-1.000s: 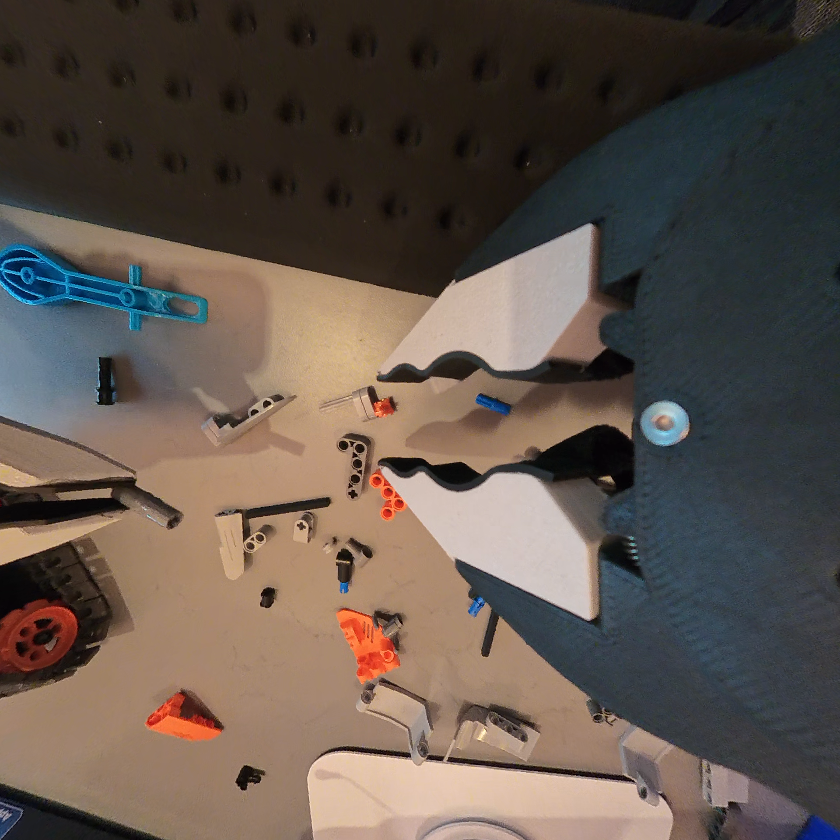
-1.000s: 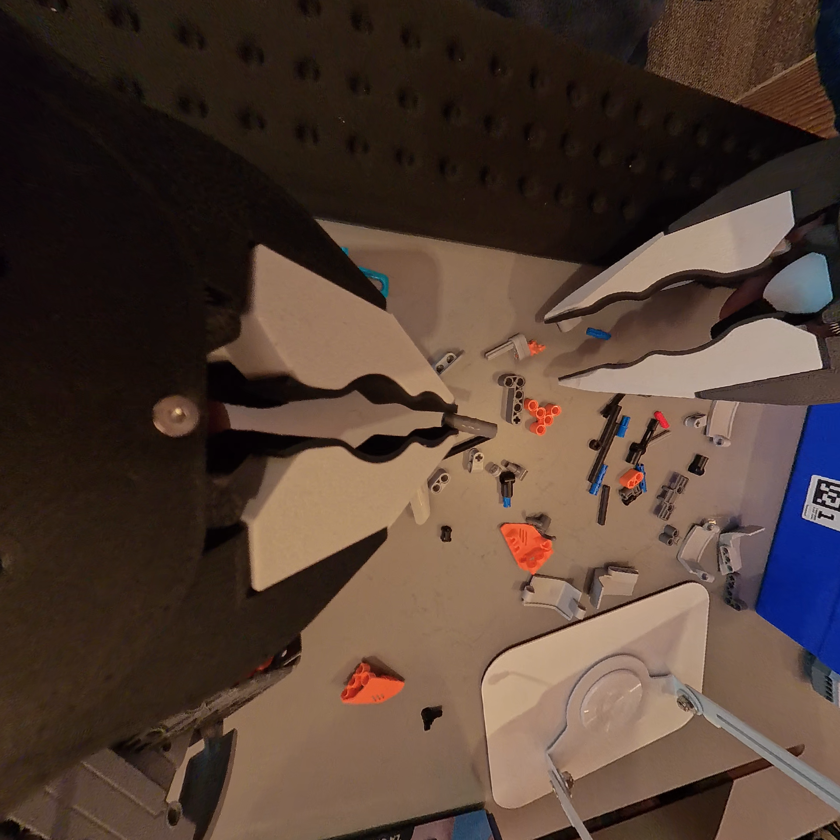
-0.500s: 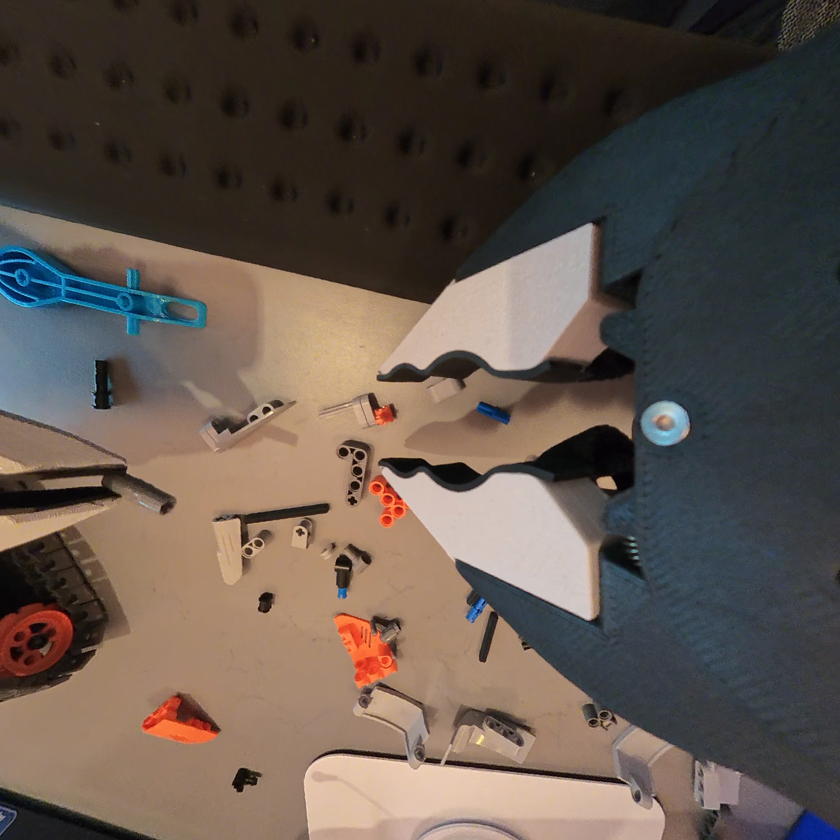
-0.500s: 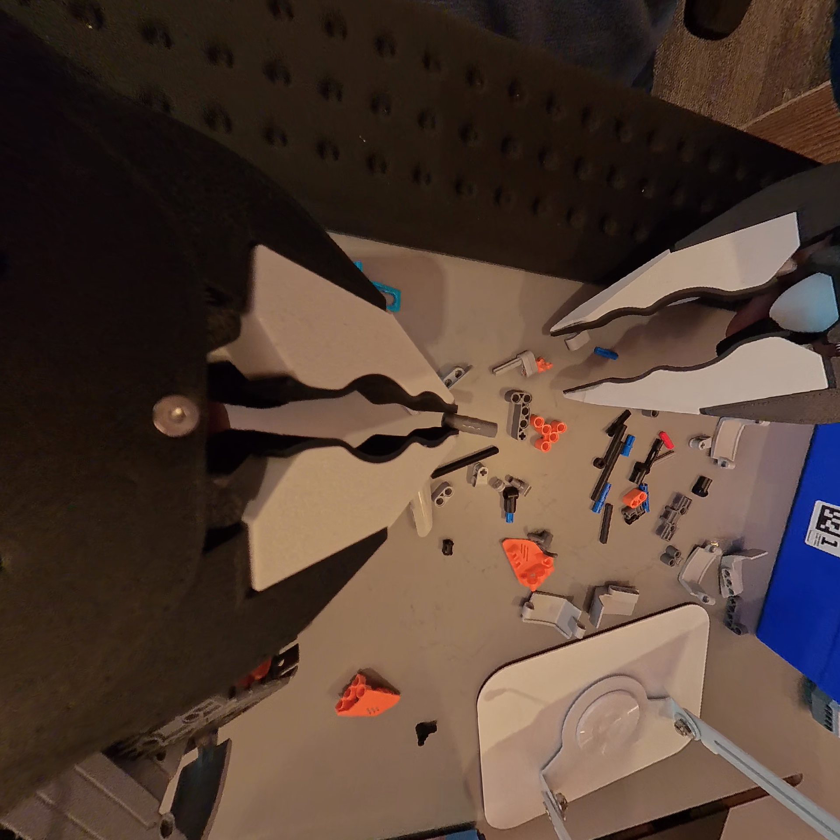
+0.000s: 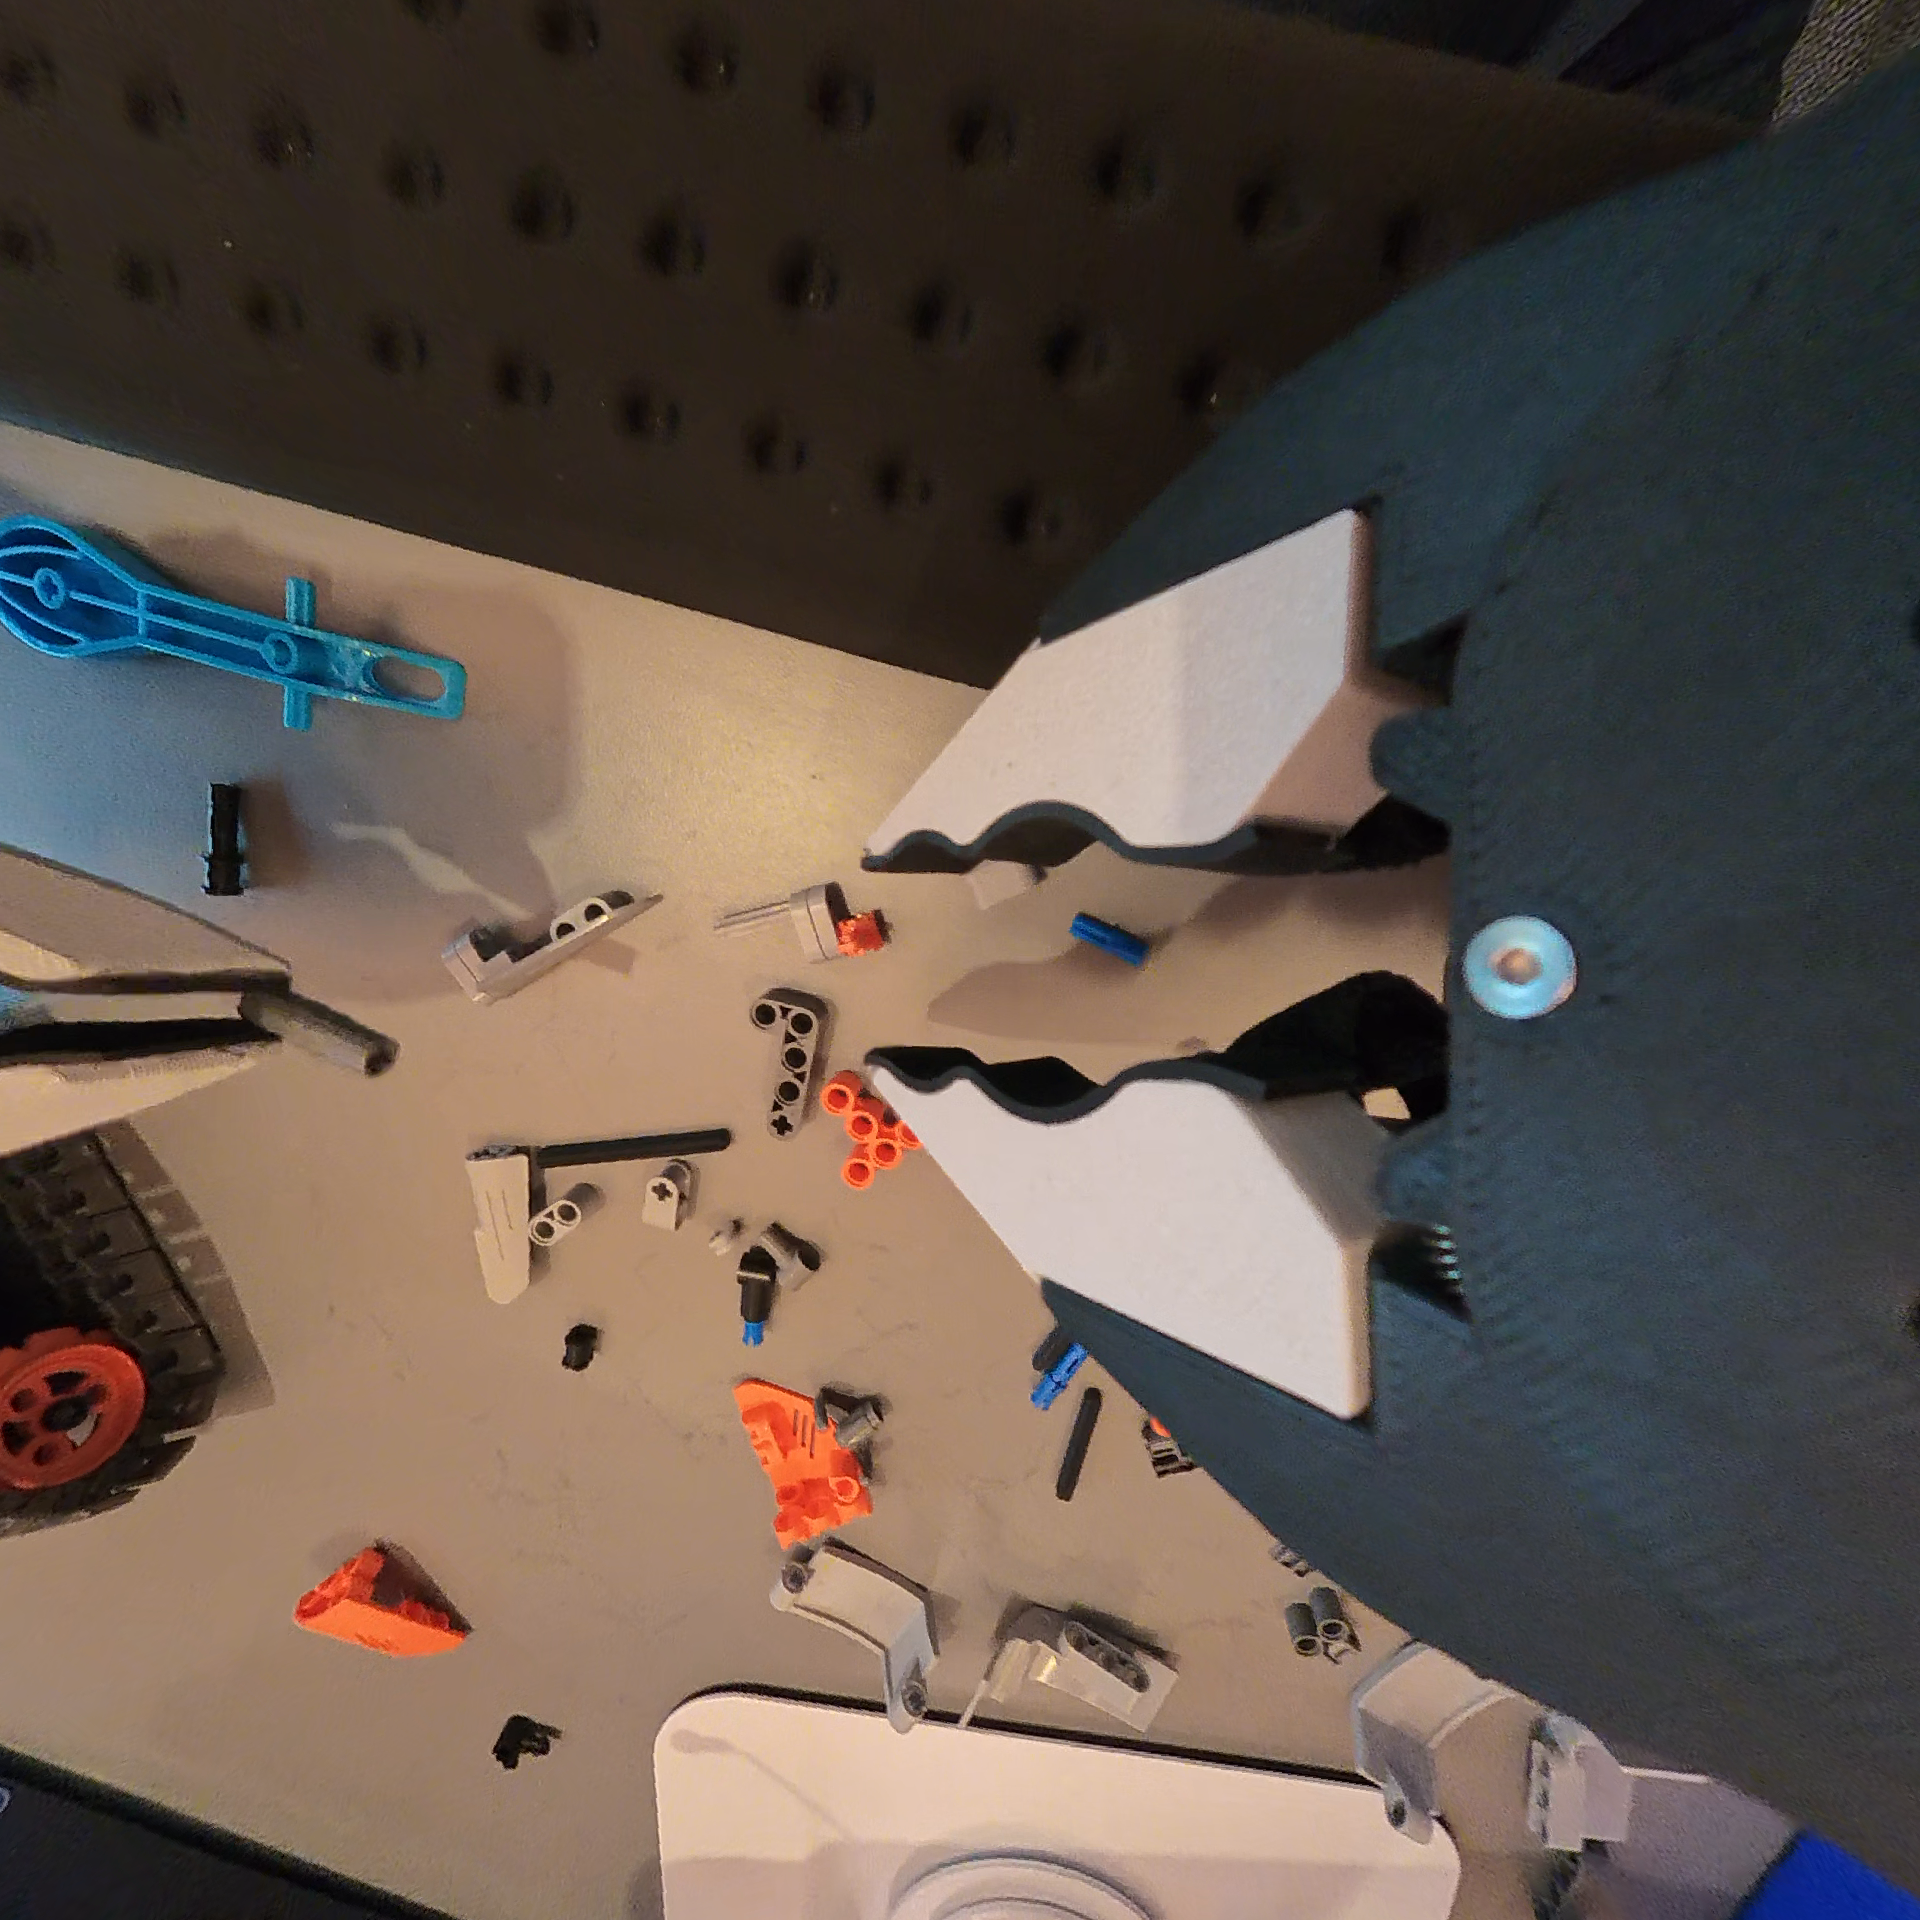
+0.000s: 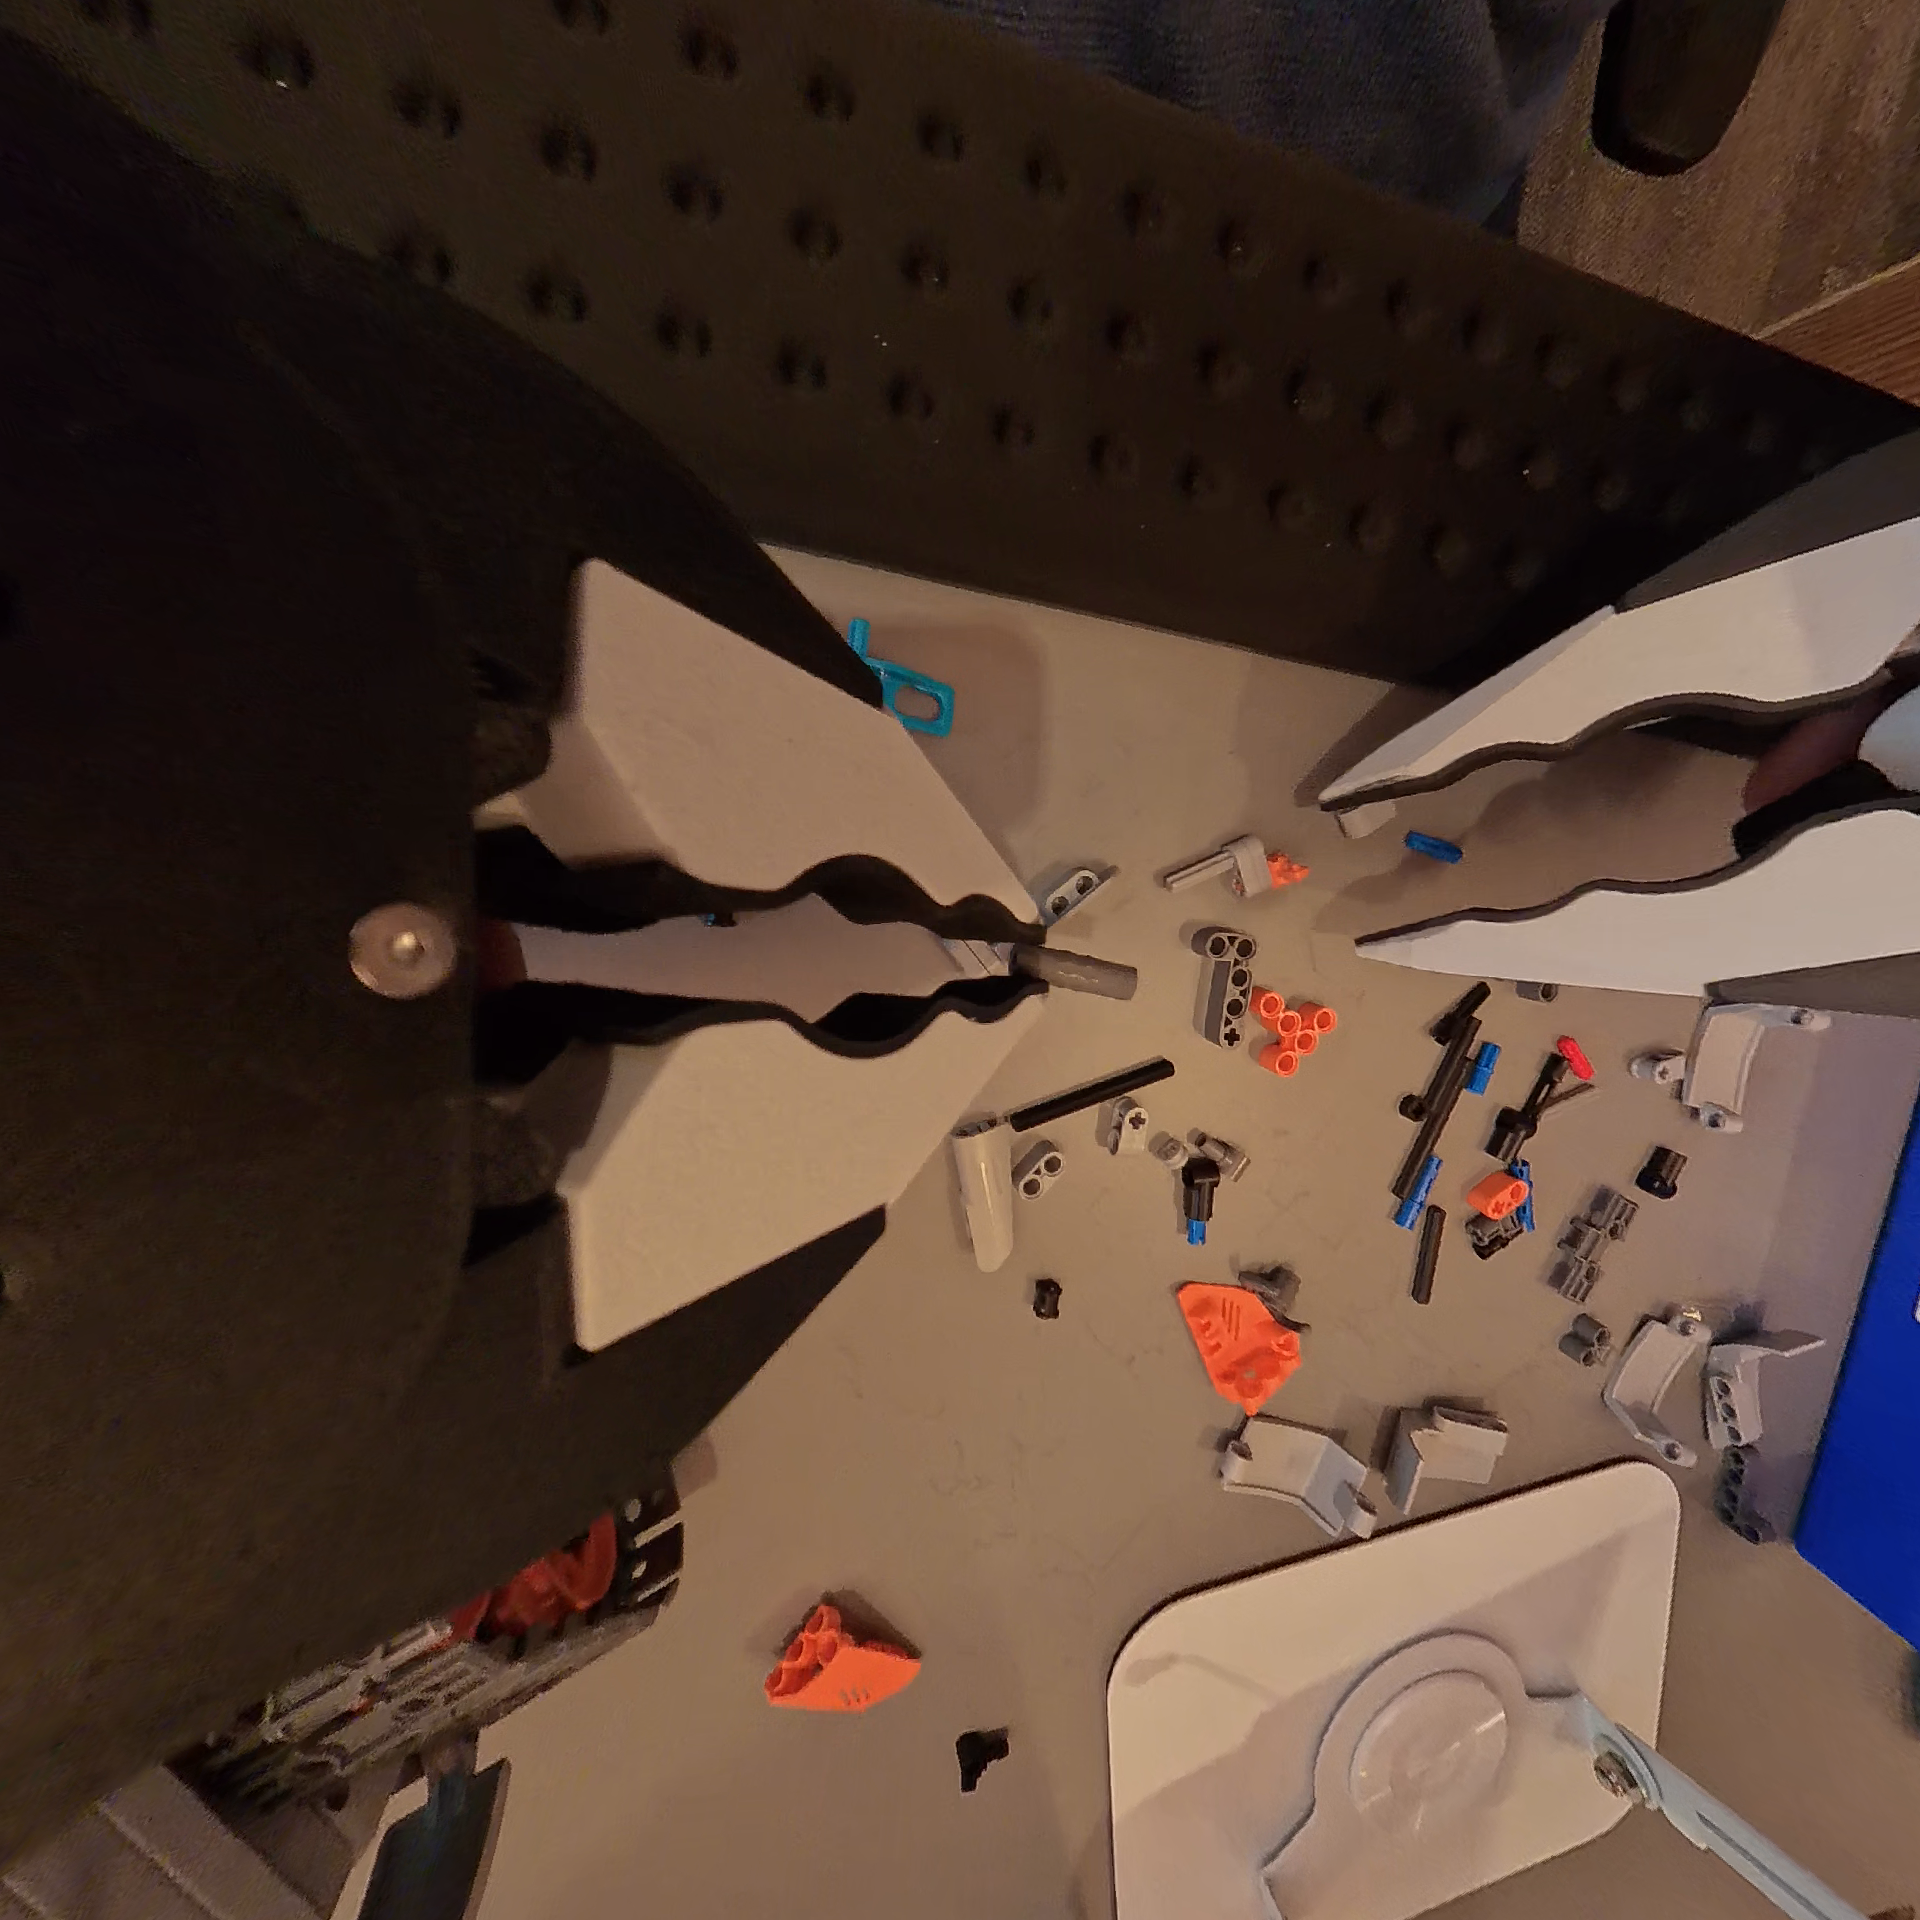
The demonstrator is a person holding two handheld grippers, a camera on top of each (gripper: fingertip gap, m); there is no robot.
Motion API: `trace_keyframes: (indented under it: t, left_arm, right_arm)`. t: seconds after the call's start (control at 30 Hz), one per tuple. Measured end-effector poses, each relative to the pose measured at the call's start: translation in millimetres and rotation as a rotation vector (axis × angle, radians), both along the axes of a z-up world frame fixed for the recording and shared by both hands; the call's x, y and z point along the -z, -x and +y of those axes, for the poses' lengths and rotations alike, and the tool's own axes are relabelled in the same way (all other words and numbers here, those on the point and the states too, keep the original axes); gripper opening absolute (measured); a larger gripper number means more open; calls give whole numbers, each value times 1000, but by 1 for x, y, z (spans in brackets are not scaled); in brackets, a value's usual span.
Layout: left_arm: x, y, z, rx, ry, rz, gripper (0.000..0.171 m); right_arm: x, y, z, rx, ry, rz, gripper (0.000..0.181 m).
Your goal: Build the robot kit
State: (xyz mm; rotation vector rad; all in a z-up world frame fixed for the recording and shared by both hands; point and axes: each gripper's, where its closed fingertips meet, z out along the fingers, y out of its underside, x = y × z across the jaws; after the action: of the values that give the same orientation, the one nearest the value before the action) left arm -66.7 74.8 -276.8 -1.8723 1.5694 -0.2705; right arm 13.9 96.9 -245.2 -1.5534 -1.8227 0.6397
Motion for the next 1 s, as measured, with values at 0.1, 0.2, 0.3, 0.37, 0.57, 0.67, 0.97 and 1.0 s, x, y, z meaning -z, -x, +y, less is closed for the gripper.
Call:
trace_keyframes:
  t: [0.1,0.2,0.3,0.37,0.57,0.67,0.97,1.0]
  left_arm:
    - [0,3,-1,-2,0,4,32]
    - [1,0,-3,14,6,5,33]
    - [5,-4,-2,19,13,24,34]
    - [7,-7,-2,10,30,24,34]
    - [17,-12,-1,-84,108,-8,19]
    - [18,-17,-3,-69,88,-2,7]
    - [4,-27,-12,93,-58,-54,6]
    - [1,-29,-15,119,-79,-66,6]
  right_arm:
    - [3,-2,-2,-10,5,-15,4]
    - [6,-2,-3,-16,14,-24,4]
    - [10,-1,-3,-21,21,-38,4]
    - [12,-1,-4,-25,24,-41,4]
    - [15,2,-9,-45,31,-49,4]
    - [18,4,-12,-60,36,-52,4]
    - [28,13,-36,-176,49,-76,4]
    - [32,13,-39,-188,48,-90,4]
